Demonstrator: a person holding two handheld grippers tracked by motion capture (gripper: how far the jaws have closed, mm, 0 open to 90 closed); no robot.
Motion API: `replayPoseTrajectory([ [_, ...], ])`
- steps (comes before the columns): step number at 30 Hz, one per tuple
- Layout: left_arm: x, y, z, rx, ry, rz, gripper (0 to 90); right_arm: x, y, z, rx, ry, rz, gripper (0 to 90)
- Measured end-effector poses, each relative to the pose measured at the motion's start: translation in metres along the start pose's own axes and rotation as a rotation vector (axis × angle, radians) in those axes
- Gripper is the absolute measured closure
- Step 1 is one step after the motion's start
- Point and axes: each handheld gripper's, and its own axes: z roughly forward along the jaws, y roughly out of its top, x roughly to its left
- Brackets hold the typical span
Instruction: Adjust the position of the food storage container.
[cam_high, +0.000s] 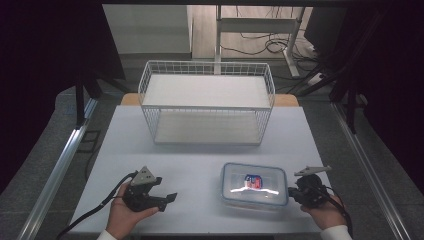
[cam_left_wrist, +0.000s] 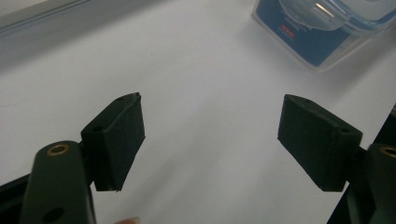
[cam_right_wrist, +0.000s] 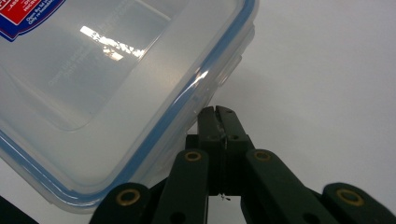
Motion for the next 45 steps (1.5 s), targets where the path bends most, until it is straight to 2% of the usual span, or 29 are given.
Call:
replayPoseTrajectory([
  [10,0.007,-0.001,-0.004,-0.014,0.017,-0.015,22.9,0.037,0.033,0.023,0.005,0.037,-0.102,88.6],
  [11,0.007,-0.001,-0.004,-0.014,0.017,-0.015,22.9,0.037,0.033,0.023,0.005,0.037,-0.102,88.6],
  [15,0.010,-0.002,-0.006,-0.023,0.027,-0.028,23.0,0.052,0.052,0.036,0.003,0.057,-0.145,88.6],
  [22,0.012,-0.003,-0.005,-0.017,0.041,-0.027,23.0,0.066,0.070,0.050,0.000,0.069,-0.186,88.7],
  [29,0.013,-0.002,-0.006,-0.023,0.045,-0.028,23.0,0.079,0.077,0.056,-0.007,0.075,-0.213,88.6],
  [34,0.014,-0.002,-0.007,-0.028,0.047,-0.029,23.0,0.080,0.078,0.057,-0.019,0.073,-0.216,88.6],
  [37,0.014,-0.002,-0.008,-0.031,0.048,-0.028,23.0,0.077,0.075,0.051,-0.042,0.087,-0.194,88.6],
  [38,0.014,-0.002,-0.008,-0.031,0.048,-0.027,23.0,0.076,0.072,0.042,-0.075,0.064,-0.204,88.5],
  [41,0.016,-0.003,-0.007,-0.030,0.042,-0.031,23.0,0.074,0.064,0.030,-0.116,0.000,-0.221,88.1],
  [43,0.017,-0.004,-0.007,-0.033,0.044,-0.041,23.0,0.069,0.057,0.022,-0.162,0.001,-0.207,86.1],
  [45,0.018,-0.004,-0.009,-0.041,0.040,-0.049,23.1,0.063,0.050,0.015,-0.207,0.025,-0.169,82.7],
])
